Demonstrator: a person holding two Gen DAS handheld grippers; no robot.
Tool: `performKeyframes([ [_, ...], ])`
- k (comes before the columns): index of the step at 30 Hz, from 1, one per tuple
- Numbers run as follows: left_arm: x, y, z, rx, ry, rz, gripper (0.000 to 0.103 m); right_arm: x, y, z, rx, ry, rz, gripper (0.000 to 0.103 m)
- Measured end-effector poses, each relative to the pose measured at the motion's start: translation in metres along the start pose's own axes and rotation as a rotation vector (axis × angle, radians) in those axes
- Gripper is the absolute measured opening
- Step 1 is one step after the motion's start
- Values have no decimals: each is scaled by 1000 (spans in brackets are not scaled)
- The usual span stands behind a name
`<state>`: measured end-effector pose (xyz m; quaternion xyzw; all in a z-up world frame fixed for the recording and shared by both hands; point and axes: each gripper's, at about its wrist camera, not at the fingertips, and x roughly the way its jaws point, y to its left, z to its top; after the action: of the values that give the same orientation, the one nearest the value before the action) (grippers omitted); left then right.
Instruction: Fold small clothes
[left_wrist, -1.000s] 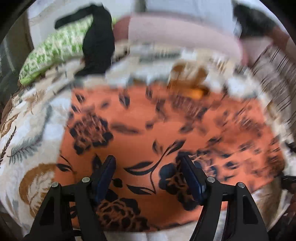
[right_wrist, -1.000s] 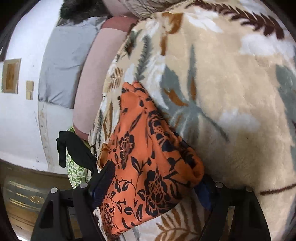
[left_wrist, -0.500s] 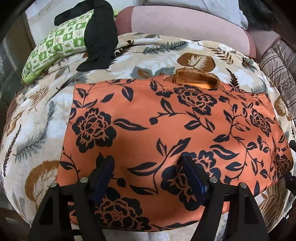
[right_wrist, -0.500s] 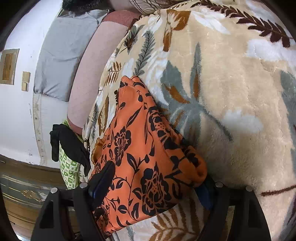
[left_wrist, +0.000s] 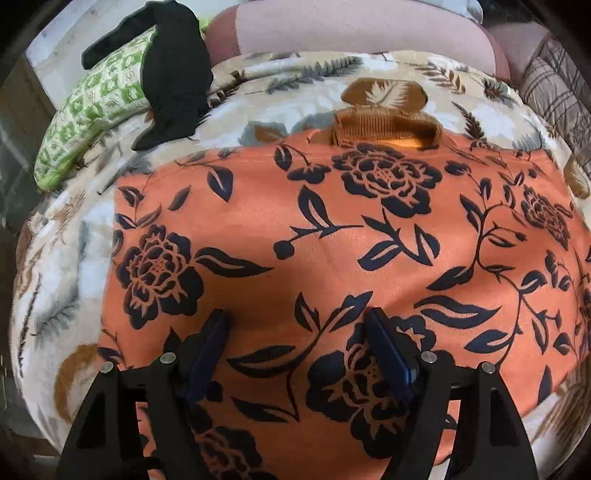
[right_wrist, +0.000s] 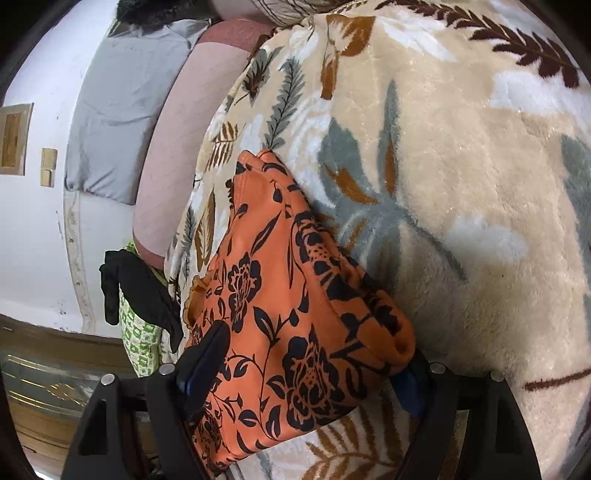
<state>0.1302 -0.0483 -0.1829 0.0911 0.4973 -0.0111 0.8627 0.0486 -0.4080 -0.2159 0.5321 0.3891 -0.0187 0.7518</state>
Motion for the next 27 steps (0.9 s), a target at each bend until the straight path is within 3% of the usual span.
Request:
performKeyframes([
  [2,-11,4,4,-20,-12,-20,77,0,1,0,-1,6,-2,82],
  [6,-36,10,9,-58,-113,-35,77,-2,4,3,-14,10,-2,82],
  [8,-23,2,9,-16,-71,-38,77,0,3,2,-22,10,-9,82],
  [9,-3,-5,5,31,4,-31,78,1,1,2,-11,16,-10,82],
  [10,5,-9,2,52,3,-17,83,0,1,3,-10,14,-6,82],
  [11,3,-9,-1,59,-53,2,85,-1,2,3,-19,13,-11,82],
  [14,4,-7,0,46,-42,-6,85,0,2,7,-36,29,-1,81],
  [15,5,-7,1,46,-40,-12,85,2,1,8,-47,35,-1,75],
  [16,4,-6,1,49,-41,-13,85,5,1,10,-51,53,-18,37],
  [17,4,-6,1,55,-44,-13,85,4,2,10,-52,57,-25,21],
  [20,3,-5,1,59,-46,-12,85,-15,24,2,-183,-12,-87,18],
  [22,2,-4,3,63,-41,-3,85,-7,15,1,-196,14,-157,20],
  [23,-2,-2,3,62,-38,-5,85,5,0,3,-154,88,-192,26],
  [24,-6,1,4,56,-40,-18,84,4,-5,4,-133,93,-152,26],
  [25,-11,1,6,48,-45,-31,84,-6,-5,6,-136,77,-113,36],
  [26,-20,5,8,25,-67,-64,84,-13,-1,7,-160,70,-103,71],
  [27,-24,7,10,13,-83,-81,84,-25,5,10,-202,42,-100,83],
])
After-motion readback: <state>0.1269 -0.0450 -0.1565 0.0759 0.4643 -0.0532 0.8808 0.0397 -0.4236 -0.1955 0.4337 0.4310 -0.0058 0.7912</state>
